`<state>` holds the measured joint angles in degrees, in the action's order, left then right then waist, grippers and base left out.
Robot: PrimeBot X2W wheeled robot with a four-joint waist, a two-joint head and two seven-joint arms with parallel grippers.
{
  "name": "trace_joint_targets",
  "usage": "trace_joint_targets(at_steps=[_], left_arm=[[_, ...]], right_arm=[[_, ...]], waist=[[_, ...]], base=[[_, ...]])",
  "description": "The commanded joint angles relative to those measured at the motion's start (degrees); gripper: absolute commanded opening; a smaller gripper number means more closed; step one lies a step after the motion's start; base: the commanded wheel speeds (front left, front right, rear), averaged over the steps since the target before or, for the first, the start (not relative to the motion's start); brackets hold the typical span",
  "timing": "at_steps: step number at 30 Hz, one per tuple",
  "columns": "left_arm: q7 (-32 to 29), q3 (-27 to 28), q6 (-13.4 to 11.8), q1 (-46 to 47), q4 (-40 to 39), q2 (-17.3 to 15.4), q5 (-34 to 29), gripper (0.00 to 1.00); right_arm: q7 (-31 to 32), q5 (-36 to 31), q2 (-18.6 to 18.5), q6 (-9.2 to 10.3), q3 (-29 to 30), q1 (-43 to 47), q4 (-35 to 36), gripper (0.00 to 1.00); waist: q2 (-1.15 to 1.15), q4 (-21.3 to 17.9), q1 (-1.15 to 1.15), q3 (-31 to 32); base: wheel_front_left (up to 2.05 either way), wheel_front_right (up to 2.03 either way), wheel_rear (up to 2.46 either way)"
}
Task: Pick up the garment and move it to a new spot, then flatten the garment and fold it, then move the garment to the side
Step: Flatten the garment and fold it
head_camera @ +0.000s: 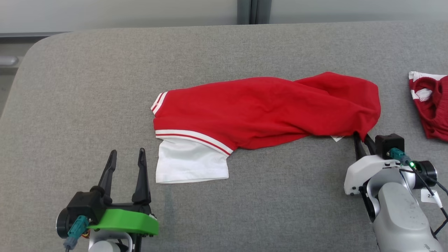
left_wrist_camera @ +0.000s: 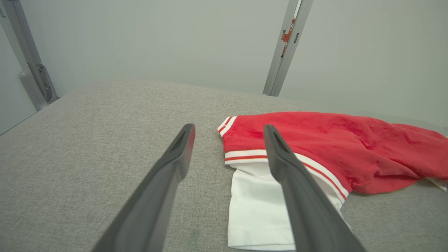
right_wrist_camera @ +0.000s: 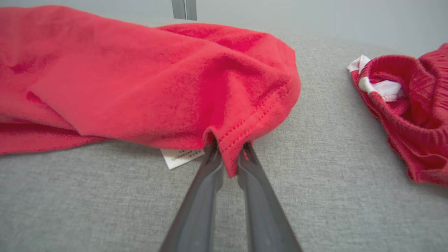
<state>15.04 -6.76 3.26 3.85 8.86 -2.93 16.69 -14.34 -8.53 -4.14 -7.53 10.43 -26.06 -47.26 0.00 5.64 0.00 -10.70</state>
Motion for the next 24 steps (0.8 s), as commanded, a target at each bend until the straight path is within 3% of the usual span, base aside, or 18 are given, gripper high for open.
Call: trace_joint_targets(at_steps=[1, 8, 12, 17, 24], left_arm=[[0.2, 0.0, -0.3, -1.0, -0.2, 0.0, -0.1, 1.0], [0.2, -0.7, -0.3, -2.2, -0.2, 0.0, 0.1, 1.0], [0.2, -1.6, -0.4, -1.9, -0.4, 0.0, 0.2, 1.0], [0.2, -2.6, -0.5, -0.6, -0.8, 0.0, 0.6, 1.0], [0.2, -3.8, -0.7, 1.1, -1.0, 0.0, 1.3, 1.0]], right_arm=[[-0.6, 0.4, -0.2, 0.09, -0.3, -0.7, 1.5, 0.0], [-0.8, 2.0, -0.2, 0.09, -4.4, 0.2, 14.2, 0.0], [-0.4, 1.8, -0.9, 0.09, -5.6, -2.7, 16.3, 0.0], [3.9, 0.6, -1.7, 0.09, -4.1, -6.7, 13.9, 0.0], [7.6, -1.0, -4.2, 0.09, -1.6, -14.3, 4.5, 0.0]], waist=[[0.0, -0.4, 0.0, 0.5], [0.0, -1.8, 0.0, 1.4], [0.0, -1.6, 0.0, 1.1], [0.0, 0.2, 0.0, -0.2], [0.0, 4.2, 0.0, -3.4]], base=[[0.0, 0.0, 0.0], [0.0, 0.0, 0.0], [0.0, 0.0, 0.0], [0.0, 0.0, 0.0], [0.0, 0.0, 0.0]])
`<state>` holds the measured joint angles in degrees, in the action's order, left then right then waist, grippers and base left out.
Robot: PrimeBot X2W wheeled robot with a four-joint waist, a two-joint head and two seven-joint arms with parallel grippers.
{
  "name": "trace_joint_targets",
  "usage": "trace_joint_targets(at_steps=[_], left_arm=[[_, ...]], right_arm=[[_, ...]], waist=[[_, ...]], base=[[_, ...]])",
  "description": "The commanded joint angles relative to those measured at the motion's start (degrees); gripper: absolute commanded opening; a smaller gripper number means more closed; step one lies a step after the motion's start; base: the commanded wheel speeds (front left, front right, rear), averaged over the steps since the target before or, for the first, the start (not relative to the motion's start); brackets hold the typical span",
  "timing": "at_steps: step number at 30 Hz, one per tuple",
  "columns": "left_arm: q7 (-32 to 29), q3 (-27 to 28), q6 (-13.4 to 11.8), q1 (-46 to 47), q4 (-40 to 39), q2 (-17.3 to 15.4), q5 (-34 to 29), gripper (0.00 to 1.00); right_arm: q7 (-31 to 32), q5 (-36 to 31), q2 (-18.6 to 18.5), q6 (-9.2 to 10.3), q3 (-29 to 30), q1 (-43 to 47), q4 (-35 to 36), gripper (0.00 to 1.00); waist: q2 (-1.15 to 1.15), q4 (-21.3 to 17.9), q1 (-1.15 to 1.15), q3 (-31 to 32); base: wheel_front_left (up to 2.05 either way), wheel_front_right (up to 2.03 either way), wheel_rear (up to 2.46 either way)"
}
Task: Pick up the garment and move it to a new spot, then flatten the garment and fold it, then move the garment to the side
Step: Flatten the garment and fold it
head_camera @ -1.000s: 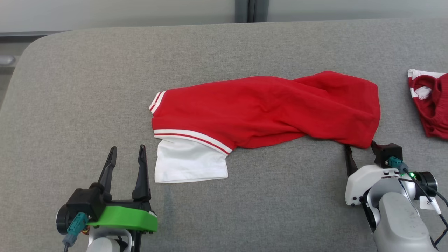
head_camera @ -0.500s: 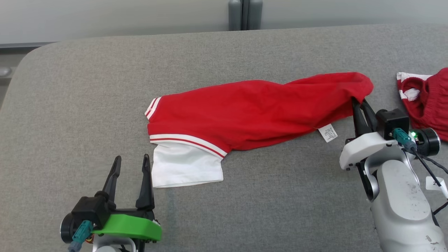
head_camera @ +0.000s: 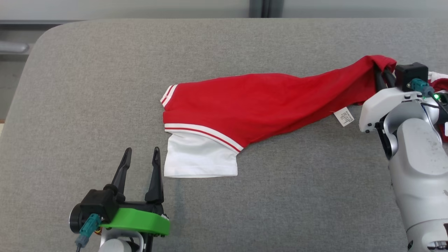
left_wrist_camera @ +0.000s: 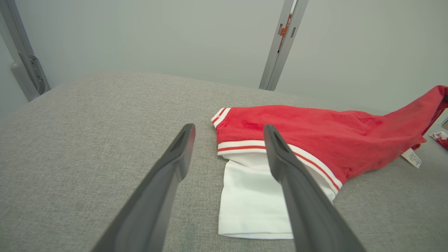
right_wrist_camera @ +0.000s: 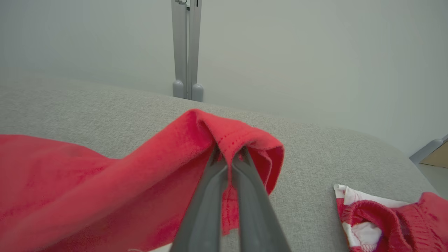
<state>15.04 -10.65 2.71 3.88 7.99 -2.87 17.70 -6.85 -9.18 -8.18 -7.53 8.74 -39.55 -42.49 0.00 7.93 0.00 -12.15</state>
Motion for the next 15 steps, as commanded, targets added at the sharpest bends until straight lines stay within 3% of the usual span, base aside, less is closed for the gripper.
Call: trace_joint_targets(at_steps=[1, 2, 3, 4, 5, 15], left_arm=[[0.2, -0.1, -0.2, 1.3, -0.2, -0.1, 0.4, 1.0], [0.2, -0.2, -0.2, 1.5, -0.2, -0.1, 0.5, 1.0], [0.2, -0.4, -0.3, 1.7, -0.3, -0.1, 0.5, 1.0], [0.2, -0.6, -0.2, 2.0, -0.3, -0.1, 0.6, 1.0], [0.2, -0.8, -0.3, 2.2, -0.4, -0.1, 0.7, 1.0], [0.2, -0.8, -1.1, 2.8, -1.3, -0.1, 1.0, 1.0]], right_arm=[[0.2, -0.6, -0.4, 0.09, 0.5, -1.8, -1.6, 0.0], [0.2, -1.0, -0.6, 0.09, 1.0, -3.0, -3.2, 0.0], [0.2, -1.3, -0.7, 0.09, 1.5, -3.9, -4.4, 0.22], [-0.3, -1.9, -0.9, 0.09, 2.1, -5.1, -5.9, 0.72], [-0.7, -2.4, -1.0, 0.09, 2.6, -6.1, -6.9, 1.0], [-7.3, -5.5, 0.8, 0.09, 5.7, -9.2, -12.3, 1.0]], waist=[[0.0, 2.3, 0.0, -2.4], [0.0, 2.8, 0.0, -3.0], [0.0, 3.2, 0.0, -3.4], [0.0, 3.6, 0.0, -3.9], [0.0, 3.9, 0.0, -4.3], [0.0, 2.5, 0.0, -4.8]], base=[[0.0, 0.0, 0.0], [0.0, 0.0, 0.0], [0.0, 0.0, 0.0], [0.0, 0.0, 0.0], [0.0, 0.0, 0.0], [0.0, 0.0, 0.0]])
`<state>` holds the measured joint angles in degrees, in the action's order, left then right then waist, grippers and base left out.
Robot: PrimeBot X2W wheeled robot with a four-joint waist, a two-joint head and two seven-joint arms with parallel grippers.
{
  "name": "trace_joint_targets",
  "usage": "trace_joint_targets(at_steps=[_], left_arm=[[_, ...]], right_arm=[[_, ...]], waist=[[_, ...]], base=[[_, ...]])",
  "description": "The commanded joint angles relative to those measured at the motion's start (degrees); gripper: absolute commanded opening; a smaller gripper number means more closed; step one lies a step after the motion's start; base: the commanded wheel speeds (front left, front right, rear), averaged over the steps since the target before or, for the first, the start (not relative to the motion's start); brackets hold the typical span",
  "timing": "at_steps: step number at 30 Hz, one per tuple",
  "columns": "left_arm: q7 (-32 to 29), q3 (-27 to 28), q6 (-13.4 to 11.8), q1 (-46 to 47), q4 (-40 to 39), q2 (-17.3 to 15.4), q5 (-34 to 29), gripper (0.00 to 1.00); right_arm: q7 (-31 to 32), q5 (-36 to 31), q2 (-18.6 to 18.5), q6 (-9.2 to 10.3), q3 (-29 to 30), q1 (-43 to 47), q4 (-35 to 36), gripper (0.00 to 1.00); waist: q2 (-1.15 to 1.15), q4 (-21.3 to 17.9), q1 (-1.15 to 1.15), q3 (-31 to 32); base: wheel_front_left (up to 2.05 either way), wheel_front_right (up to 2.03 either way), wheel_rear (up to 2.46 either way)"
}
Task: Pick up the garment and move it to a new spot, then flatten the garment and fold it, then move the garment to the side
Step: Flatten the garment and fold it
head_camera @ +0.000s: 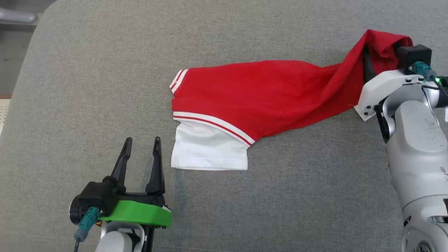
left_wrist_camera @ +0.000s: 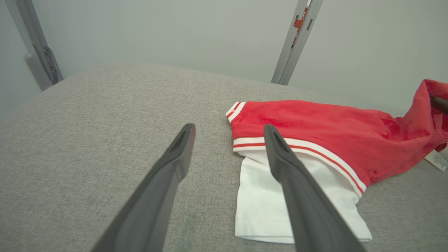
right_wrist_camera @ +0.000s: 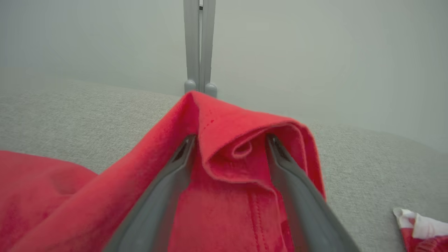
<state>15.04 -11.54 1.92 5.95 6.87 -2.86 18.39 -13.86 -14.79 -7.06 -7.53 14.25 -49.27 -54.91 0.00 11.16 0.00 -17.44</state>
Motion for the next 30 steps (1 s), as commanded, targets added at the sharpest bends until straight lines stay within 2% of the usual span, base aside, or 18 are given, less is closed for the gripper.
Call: trace_joint_targets(at_steps=[1, 13, 22, 30], left_arm=[[0.2, 0.2, -0.4, 0.6, -0.4, -0.1, 0.2, 1.0], [0.2, 0.9, 0.1, -0.7, -0.6, -0.1, -0.9, 1.0], [0.2, 0.3, 0.8, 1.0, -0.2, -0.1, -1.9, 1.0], [0.2, 0.4, 0.7, 1.1, 0.2, -0.1, -1.5, 1.0]], right_arm=[[-0.7, 0.3, -0.1, 0.09, 0.2, 1.2, 0.5, 1.0], [-1.3, 7.6, 2.6, 0.09, -5.2, 12.2, 9.2, 1.0], [0.8, 9.6, 1.3, 0.09, -4.5, 9.4, 4.3, 1.0], [-0.1, 9.7, 1.4, 0.09, -4.8, 6.0, -0.7, 1.0]], waist=[[0.0, -1.4, 0.0, 0.7], [0.0, -7.5, 0.0, 2.3], [0.0, -5.8, 0.0, -0.4], [0.0, -3.9, 0.0, -1.2]], base=[[0.0, 0.0, 0.0], [0.0, 0.0, 0.0], [0.0, 0.0, 0.0], [0.0, 0.0, 0.0]])
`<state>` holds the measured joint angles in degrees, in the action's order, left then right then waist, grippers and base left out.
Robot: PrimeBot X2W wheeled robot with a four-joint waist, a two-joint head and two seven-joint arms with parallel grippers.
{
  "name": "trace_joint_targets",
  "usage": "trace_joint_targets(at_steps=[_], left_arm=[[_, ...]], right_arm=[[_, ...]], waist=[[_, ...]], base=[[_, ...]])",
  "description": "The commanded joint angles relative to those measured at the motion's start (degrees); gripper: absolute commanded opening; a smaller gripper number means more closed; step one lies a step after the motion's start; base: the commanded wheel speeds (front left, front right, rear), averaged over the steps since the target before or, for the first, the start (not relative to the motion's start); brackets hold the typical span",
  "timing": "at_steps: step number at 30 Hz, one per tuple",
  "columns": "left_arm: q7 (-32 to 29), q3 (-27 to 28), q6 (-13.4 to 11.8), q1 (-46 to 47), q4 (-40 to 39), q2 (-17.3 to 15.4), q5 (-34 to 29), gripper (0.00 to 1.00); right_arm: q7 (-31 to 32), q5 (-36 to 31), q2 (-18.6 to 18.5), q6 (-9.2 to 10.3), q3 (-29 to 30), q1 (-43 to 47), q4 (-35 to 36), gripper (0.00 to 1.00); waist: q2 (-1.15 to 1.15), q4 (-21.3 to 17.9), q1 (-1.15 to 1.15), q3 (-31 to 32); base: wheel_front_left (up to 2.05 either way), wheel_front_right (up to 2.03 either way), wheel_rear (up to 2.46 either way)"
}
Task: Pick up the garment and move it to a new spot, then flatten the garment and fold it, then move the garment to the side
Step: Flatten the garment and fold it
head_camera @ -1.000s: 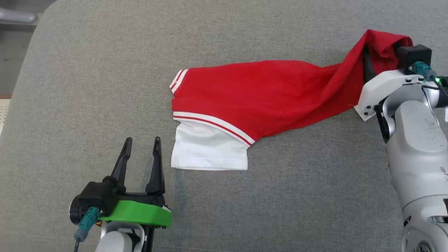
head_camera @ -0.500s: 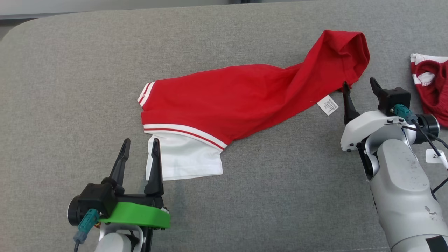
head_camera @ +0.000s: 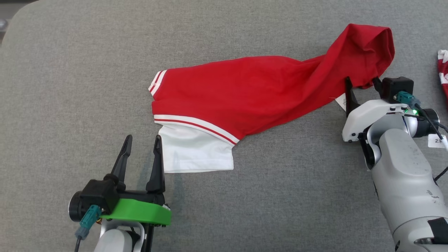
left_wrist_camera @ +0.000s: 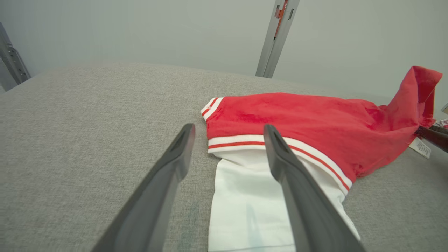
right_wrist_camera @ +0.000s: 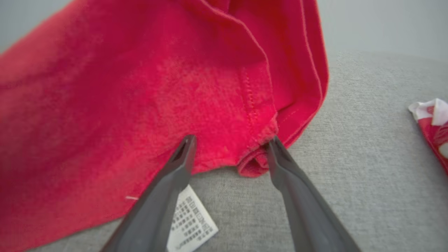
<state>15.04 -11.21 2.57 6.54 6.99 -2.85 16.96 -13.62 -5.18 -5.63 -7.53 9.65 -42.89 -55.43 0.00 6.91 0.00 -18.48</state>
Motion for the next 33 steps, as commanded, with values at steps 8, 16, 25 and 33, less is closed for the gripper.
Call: trace_joint_targets(at_steps=[8, 16, 25, 33], left_arm=[[0.2, -0.1, -0.4, 0.1, -0.3, -0.1, 0.2, 1.0], [0.2, -0.3, 0.1, 0.7, 0.0, -0.1, -0.4, 1.0], [0.2, 0.3, 0.2, -0.2, 0.6, -0.1, -0.9, 1.0], [0.2, 0.2, 0.1, -2.1, 0.9, -0.1, -0.8, 1.0]], right_arm=[[-1.5, 1.2, 1.0, 0.09, -2.7, -0.6, 1.2, 1.0], [-1.3, -1.1, -0.5, 0.08, 1.6, -2.1, -1.8, 0.4], [-1.6, -2.8, -0.1, 0.09, 3.6, -3.7, -3.8, 0.0], [-1.6, 2.0, 1.8, 0.09, 3.2, 3.3, 6.1, 0.0]], waist=[[0.0, -0.3, 0.0, 0.0], [0.0, -0.3, 0.0, -0.6], [0.0, -0.5, 0.0, 0.4], [0.0, -2.7, 0.0, 3.8]], base=[[0.0, 0.0, 0.0], [0.0, 0.0, 0.0], [0.0, 0.0, 0.0], [0.0, 0.0, 0.0]])
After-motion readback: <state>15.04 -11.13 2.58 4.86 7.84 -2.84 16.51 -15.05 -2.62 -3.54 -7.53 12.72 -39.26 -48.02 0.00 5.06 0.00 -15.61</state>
